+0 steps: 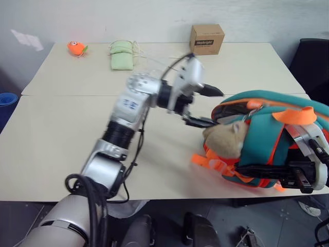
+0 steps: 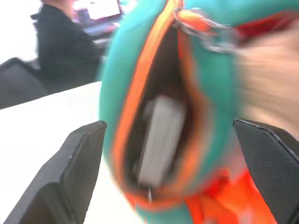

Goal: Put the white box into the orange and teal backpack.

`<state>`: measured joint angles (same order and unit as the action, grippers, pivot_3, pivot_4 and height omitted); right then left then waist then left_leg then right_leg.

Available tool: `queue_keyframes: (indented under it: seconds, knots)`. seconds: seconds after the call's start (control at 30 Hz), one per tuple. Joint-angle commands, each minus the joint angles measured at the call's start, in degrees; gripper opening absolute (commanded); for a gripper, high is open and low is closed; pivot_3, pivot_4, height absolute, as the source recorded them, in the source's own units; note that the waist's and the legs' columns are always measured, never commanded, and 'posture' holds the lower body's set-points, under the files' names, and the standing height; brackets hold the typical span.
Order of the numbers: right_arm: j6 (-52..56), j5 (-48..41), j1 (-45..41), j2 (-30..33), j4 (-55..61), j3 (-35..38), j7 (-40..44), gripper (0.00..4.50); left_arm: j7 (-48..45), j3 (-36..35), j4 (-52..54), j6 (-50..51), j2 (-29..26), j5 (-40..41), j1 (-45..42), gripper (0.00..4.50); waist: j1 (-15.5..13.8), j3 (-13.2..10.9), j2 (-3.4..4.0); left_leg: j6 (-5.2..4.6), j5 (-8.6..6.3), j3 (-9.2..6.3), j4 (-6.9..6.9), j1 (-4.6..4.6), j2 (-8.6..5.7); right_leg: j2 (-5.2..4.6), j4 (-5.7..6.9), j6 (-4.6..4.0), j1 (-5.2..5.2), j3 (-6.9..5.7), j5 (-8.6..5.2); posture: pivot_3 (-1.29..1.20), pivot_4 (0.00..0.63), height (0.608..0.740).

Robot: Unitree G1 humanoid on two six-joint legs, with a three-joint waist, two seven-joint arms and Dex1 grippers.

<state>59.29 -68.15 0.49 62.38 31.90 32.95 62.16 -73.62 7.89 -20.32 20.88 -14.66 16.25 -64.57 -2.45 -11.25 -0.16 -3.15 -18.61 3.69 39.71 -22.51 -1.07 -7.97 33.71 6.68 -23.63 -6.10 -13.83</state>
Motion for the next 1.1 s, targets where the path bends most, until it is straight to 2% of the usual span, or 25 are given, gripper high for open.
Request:
queue_keyframes:
  seconds: [0.03, 0.13, 0.23, 0.43, 0.6, 0.73, 1.0, 1.1]
  knots:
    - [-0.79, -1.28, 1.97, -1.04, 1.85, 3.37, -1.17, 0.00, -3.37, -4.02, 8.57, 9.87, -4.44, 8.47, 1.75, 4.49, -0.04, 0.00, 0.00, 0.00, 0.00, 0.00, 0.02, 0.00, -0.01, -0.01, 0.05, 0.00, 0.01, 0.00, 0.00, 0.00, 0.150, 0.740]
    - [-1.43, -1.71, 3.33, -2.02, 2.09, 4.07, -2.38, 0.00, -3.22, -4.66, 15.93, 16.77, -6.63, 13.64, 4.35, 4.49, -0.56, 0.00, 0.00, -0.03, -0.02, -0.09, 0.11, -0.01, -0.05, -0.05, 0.02, 0.01, 0.11, 0.05, 0.00, 0.00, 0.150, 0.740]
    - [-1.56, -3.09, 3.09, -2.99, 1.97, 4.01, -4.22, 0.00, -0.51, -1.80, 20.02, 15.33, -5.19, 12.32, 6.71, 4.49, -0.78, 0.00, 0.00, -0.07, -0.05, -0.23, 0.24, -0.06, -0.14, -0.18, -0.04, 0.02, 0.22, 0.21, 0.01, 0.00, 0.150, 0.740]
    - [-1.90, -4.70, 3.26, -4.23, 3.24, 3.29, -7.41, 0.00, 2.62, 1.98, 19.81, 15.12, -0.56, 11.95, 6.01, 4.49, -0.66, 0.00, 0.00, -0.10, -0.06, -0.23, 0.24, -0.05, -0.23, -0.27, -0.17, 0.05, 0.21, 0.23, 0.03, 0.00, 0.150, 0.740]
    - [-2.36, -13.19, 1.24, -6.04, 4.16, 3.07, -12.09, 0.00, 6.91, 9.03, 16.33, 8.81, 3.47, 4.35, 5.39, 4.49, -0.61, 0.00, 0.00, -0.06, -0.08, -0.12, 0.21, 0.00, -0.12, -0.05, -0.18, 0.04, 0.18, 0.15, 0.02, 0.00, 0.150, 0.740]
    - [-2.85, -14.30, 3.10, -6.46, 5.36, 3.46, -14.30, 0.00, 6.71, 9.74, 15.58, 8.16, 4.11, 4.16, 5.73, 3.60, -0.67, 0.00, 0.00, -0.10, -0.09, -0.10, 0.21, -0.02, -0.12, -0.09, -0.19, 0.03, 0.16, 0.17, 0.02, 0.00, 0.150, 0.740]
    - [-4.31, -13.22, 5.03, -6.09, 4.49, 4.08, -14.19, 0.00, 9.01, 7.95, 12.69, 7.22, 2.95, 3.16, 5.46, 1.08, -0.63, 0.00, 0.00, -0.17, -0.12, -0.11, 0.22, -0.02, -0.12, -0.15, -0.20, 0.03, 0.17, 0.20, 0.02, 0.00, 0.150, 0.740]
    - [-4.73, -12.64, 5.37, -5.99, 3.85, 4.40, -13.94, 0.00, 9.75, 6.90, 12.15, 7.46, 2.89, 3.61, 5.24, 0.33, -0.63, 0.00, 0.00, -0.18, -0.12, -0.12, 0.22, -0.03, -0.12, -0.16, -0.21, 0.03, 0.17, 0.21, 0.02, 0.00, 0.150, 0.740]
